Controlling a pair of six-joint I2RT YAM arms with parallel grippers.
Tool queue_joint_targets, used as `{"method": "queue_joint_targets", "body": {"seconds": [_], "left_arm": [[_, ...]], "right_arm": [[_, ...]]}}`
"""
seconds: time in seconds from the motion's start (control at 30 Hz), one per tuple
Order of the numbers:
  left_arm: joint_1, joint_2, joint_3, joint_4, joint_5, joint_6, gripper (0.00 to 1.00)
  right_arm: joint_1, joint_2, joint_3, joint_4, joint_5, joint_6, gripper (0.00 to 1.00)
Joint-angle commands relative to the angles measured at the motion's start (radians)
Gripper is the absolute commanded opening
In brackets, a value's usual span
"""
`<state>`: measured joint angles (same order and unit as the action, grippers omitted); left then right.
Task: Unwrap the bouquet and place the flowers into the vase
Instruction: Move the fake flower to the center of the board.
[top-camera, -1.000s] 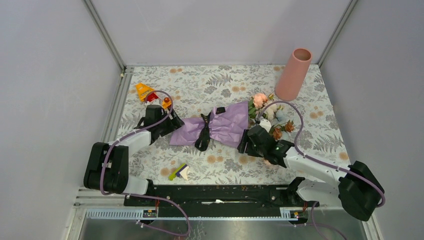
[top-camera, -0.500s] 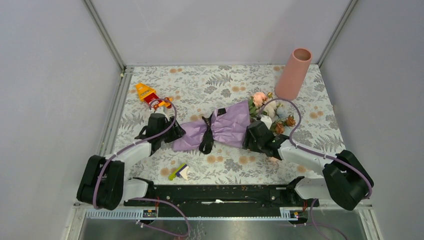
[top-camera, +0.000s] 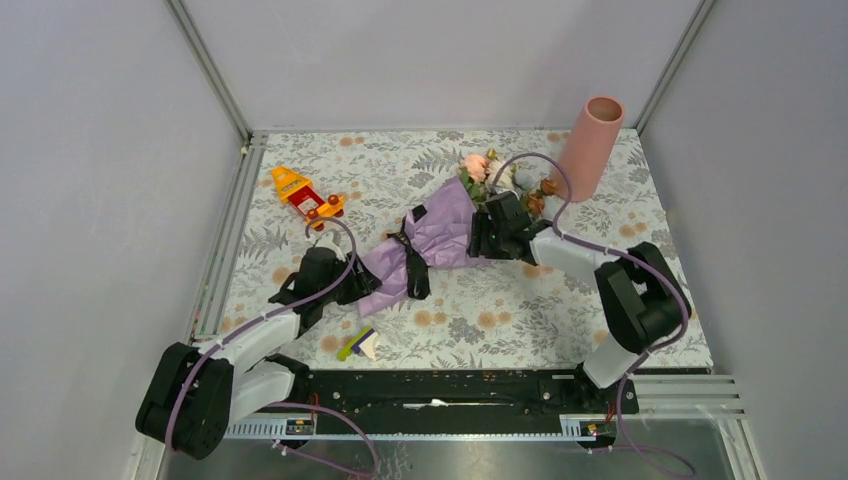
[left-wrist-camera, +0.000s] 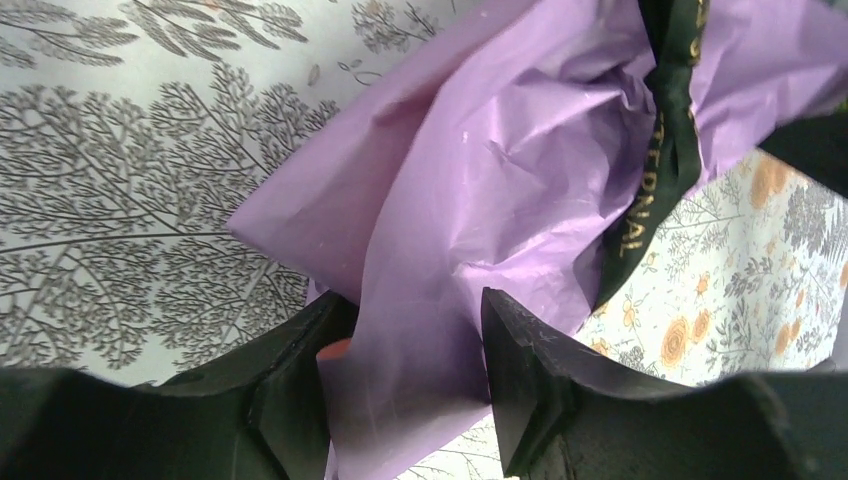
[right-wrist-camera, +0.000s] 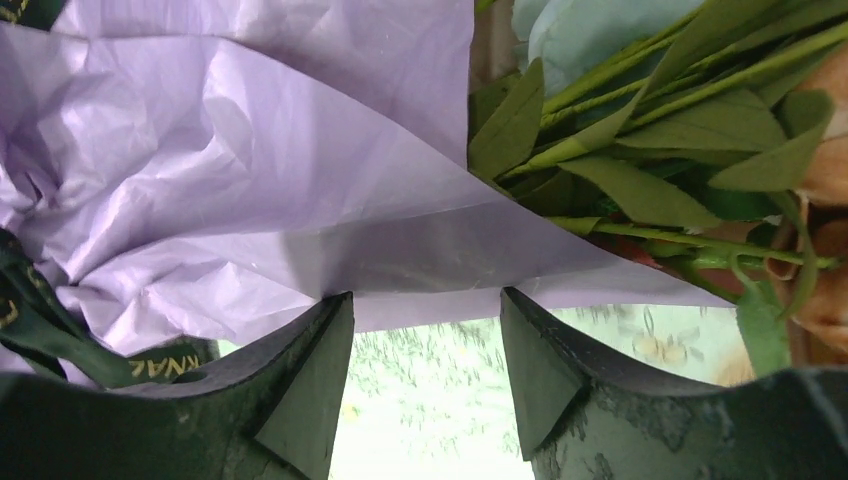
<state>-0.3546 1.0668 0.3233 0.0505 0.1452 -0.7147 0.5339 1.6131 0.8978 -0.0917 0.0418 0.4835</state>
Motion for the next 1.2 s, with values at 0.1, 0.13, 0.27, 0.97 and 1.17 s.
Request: {"method": "queue_joint_targets", "body": {"seconds": [0.1,0.13,0.27,0.97,1.17], "left_arm": [[-0.078,-0.051,0.014,0.015,0.036,-0.034,0.52],[-0.083,-0.062,0.016,0.002,0.033,-0.033,0.52],[-0.087,-0.120,0.023,-0.085,0.004,-0.027,0.59],[-0.018,-0.027,0.373,-0.305,-0.143,0.216,0.99],[0.029,0.164,0.427,-0.192,-0.047,0.231,0.99]], "right_arm": [[-0.017,0.144,0.191,0.005,-0.088,-0.111,0.63],[-0.018,0.150,0.207,-0.008,-0.084,-0.116,0.63],[-0.020,0.120,0.225,-0.045,-0.062,-0.129,0.63],[-0.021,-0.387,-0.189,0.033,-0.083,0.225,0.92],[-0.020,-0.296,-0.206,0.148,-0.055,0.298,0.90]]}}
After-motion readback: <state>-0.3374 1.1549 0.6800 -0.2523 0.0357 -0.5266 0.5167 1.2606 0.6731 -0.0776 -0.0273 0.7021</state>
